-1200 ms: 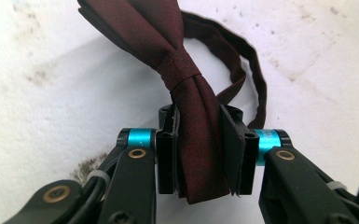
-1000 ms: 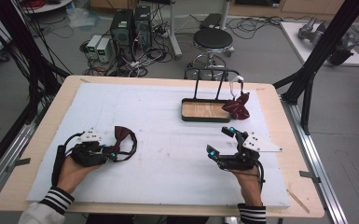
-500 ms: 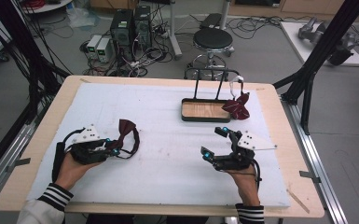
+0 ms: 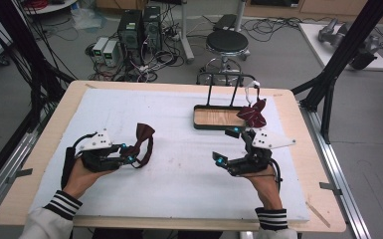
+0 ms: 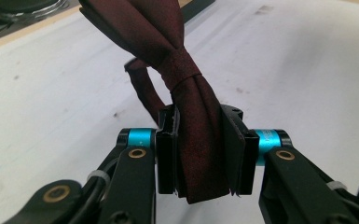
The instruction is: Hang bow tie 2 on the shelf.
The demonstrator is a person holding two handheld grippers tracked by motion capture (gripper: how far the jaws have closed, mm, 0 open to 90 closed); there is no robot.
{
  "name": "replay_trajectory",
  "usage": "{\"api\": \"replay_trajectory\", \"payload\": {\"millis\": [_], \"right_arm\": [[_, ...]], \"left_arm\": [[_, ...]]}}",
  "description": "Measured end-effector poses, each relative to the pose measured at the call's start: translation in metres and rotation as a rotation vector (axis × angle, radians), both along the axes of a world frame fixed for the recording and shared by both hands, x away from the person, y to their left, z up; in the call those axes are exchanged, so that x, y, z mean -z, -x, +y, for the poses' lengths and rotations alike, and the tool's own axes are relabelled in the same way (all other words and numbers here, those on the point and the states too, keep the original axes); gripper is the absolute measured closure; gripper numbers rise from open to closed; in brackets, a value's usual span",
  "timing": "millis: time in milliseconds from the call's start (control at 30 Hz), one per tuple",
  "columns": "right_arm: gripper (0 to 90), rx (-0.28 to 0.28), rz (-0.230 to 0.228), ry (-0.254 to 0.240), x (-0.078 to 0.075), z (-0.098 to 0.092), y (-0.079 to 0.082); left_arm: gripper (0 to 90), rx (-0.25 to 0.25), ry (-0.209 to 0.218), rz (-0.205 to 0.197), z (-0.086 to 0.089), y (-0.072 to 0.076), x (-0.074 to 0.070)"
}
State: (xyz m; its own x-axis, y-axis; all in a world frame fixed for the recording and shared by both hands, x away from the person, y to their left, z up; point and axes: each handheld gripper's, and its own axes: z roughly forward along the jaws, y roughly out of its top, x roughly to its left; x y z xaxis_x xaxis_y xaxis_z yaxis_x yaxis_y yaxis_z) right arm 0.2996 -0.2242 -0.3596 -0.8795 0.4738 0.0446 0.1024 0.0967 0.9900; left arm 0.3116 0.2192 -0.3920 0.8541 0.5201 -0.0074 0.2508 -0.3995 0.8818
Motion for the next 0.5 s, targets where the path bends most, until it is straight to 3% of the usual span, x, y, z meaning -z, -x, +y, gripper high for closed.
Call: {"api": "replay_trajectory", "payload": {"millis": [233,333,500], "right_arm": [[9.7,-0.082,0.022,0.069,-0.015,0.015,-0.009],[10.4,-0.111,0.035,0.08,-0.02,0.022,-0.015],[15.3,-0.159,0.066,0.085,-0.024,0.032,-0.025]], "left_arm": [[68.9,0.084,0.02,-0.008,-0.009,-0.001,-0.004],[68.9,0.135,0.035,-0.023,-0.016,0.001,-0.006],[68.9,0.175,0.053,-0.032,-0.02,0.001,-0.008]]}}
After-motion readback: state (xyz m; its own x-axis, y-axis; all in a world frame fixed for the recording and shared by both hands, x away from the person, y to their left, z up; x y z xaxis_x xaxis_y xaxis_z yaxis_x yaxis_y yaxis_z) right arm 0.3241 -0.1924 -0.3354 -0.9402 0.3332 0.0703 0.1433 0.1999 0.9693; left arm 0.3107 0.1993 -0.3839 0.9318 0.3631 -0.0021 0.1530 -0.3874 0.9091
